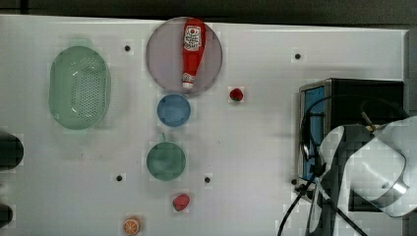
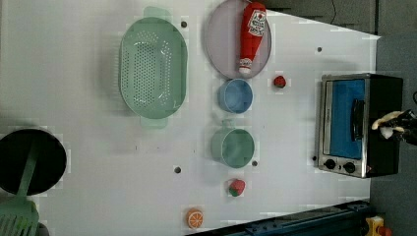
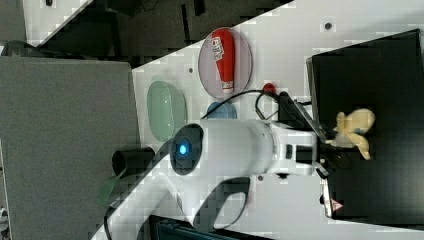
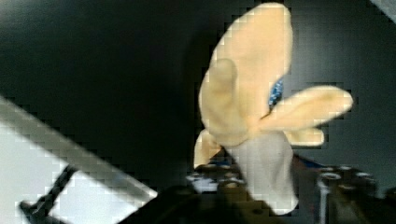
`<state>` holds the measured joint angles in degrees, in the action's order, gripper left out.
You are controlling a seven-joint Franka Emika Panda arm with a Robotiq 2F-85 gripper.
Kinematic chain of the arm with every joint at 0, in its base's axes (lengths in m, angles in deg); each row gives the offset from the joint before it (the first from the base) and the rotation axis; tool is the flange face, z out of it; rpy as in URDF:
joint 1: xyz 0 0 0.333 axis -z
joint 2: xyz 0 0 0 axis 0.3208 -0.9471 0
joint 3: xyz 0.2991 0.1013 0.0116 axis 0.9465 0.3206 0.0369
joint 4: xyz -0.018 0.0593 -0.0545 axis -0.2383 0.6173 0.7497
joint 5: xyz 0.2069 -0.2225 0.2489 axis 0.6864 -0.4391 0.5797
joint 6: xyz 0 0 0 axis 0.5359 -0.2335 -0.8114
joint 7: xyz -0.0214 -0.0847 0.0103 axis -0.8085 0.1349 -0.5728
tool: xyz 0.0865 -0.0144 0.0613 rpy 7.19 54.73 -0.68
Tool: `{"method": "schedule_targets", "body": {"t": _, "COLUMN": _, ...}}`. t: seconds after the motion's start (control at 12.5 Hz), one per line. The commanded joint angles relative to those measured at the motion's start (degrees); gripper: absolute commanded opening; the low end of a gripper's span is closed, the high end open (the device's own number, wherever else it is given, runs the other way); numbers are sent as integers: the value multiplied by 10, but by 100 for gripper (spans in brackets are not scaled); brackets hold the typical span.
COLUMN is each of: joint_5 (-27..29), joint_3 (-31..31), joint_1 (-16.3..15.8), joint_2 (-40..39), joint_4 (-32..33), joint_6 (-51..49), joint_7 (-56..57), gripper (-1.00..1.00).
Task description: Pick banana from table and place on oven.
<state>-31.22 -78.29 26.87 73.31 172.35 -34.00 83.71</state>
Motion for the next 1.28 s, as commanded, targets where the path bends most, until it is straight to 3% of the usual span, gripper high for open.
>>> {"method": "schedule_targets", "body": {"t": 0.08, "joint_5": 3, "joint_3": -8, "joint_1": -20, "joint_2": 30, "joint_4": -17, "joint_6": 5, "joint_7": 44, "gripper": 24}}
{"method": "schedule_targets", "body": {"t": 0.32, "joint_5": 0, "joint_3": -8, "joint_1": -21, "joint_2": 32, "joint_4": -21, "joint_6": 4, "joint_7": 44, "gripper": 93}}
{"method": "schedule_targets", "body": {"t": 0.4, "joint_5": -3, "joint_3": -7, "joint_1": -23, "joint_2": 35, "joint_4": -27, "joint_6": 2, "joint_7": 46, "gripper": 100}}
{"method": "schedule_targets", "body": {"t": 0.56, "joint_5": -24, "joint_3": 4, "joint_1": -36, "joint_2": 46, "joint_4": -54, "joint_6": -36, "joint_7": 62, "gripper": 100}}
{"method": "schedule_targets", "body": {"t": 0.88, "joint_5": -9, "joint_3": 83, "joint_1": -74, "joint_2": 100, "joint_4": -119, "joint_6": -265, "joint_7": 110, "gripper": 100}}
{"method": "schedule_targets", "body": {"t": 1.28, "joint_5": 3, "joint_3": 223, "joint_1": -118, "joint_2": 176, "joint_4": -158, "joint_6": -282, "joint_7": -198, "gripper": 100}}
